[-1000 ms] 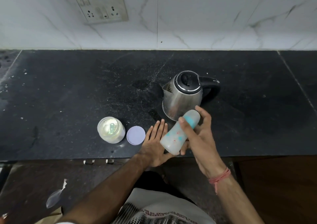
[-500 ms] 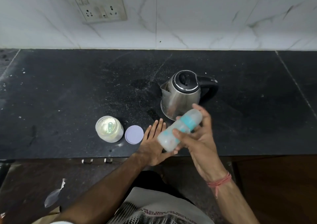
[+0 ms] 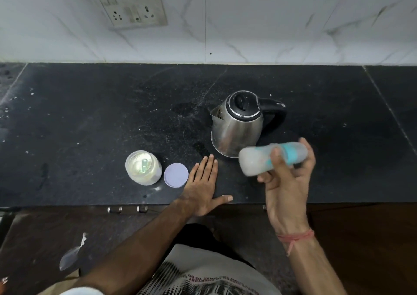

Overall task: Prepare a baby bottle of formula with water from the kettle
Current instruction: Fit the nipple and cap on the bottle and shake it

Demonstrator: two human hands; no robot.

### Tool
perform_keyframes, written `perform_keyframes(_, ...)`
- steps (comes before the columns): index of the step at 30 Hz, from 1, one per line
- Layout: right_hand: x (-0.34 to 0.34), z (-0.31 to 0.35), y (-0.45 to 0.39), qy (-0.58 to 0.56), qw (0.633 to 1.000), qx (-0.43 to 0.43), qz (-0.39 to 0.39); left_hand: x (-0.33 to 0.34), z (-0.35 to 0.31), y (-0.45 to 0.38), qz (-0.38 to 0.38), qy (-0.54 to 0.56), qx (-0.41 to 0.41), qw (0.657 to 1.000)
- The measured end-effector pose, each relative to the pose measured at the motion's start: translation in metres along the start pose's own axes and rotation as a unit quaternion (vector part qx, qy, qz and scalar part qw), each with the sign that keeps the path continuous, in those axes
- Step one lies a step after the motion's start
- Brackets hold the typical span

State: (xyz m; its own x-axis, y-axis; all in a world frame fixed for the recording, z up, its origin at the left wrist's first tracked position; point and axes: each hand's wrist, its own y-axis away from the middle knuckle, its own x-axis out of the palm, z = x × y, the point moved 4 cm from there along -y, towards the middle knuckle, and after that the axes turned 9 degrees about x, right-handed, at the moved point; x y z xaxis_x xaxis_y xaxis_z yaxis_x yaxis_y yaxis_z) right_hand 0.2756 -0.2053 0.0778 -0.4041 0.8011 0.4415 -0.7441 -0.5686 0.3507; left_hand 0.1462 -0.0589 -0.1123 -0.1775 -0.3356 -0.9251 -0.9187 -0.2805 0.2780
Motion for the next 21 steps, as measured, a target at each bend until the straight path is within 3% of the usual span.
perform_keyframes(4, 0.012, -0.008, 0.004, 0.060, 0.997, 0.019, 0.045, 0.001, -0.001, 0.001, 0.009, 0.005, 0.003, 1.000)
perform_keyframes(7, 0.007, -0.008, 0.006, 0.012, 1.000, -0.012, -0.008, -0.001, -0.001, 0.000, 0.002, -0.007, -0.003, 1.000)
perform_keyframes(11, 0.010, -0.014, 0.009, 0.046, 0.997, 0.024, 0.059, -0.003, -0.003, 0.002, 0.003, -0.001, 0.003, 1.000)
perform_keyframes(14, 0.001, -0.012, 0.006, -0.024, 1.000, -0.002, -0.009, -0.004, -0.003, 0.001, 0.008, -0.012, -0.001, 1.000)
perform_keyframes(18, 0.010, -0.018, 0.005, 0.049, 0.998, 0.020, 0.045, -0.004, -0.004, 0.003, 0.020, -0.003, 0.000, 1.000)
perform_keyframes(21, 0.009, -0.019, 0.000, 0.021, 0.999, 0.027, 0.001, -0.006, -0.004, 0.003, 0.014, -0.006, -0.004, 1.000)
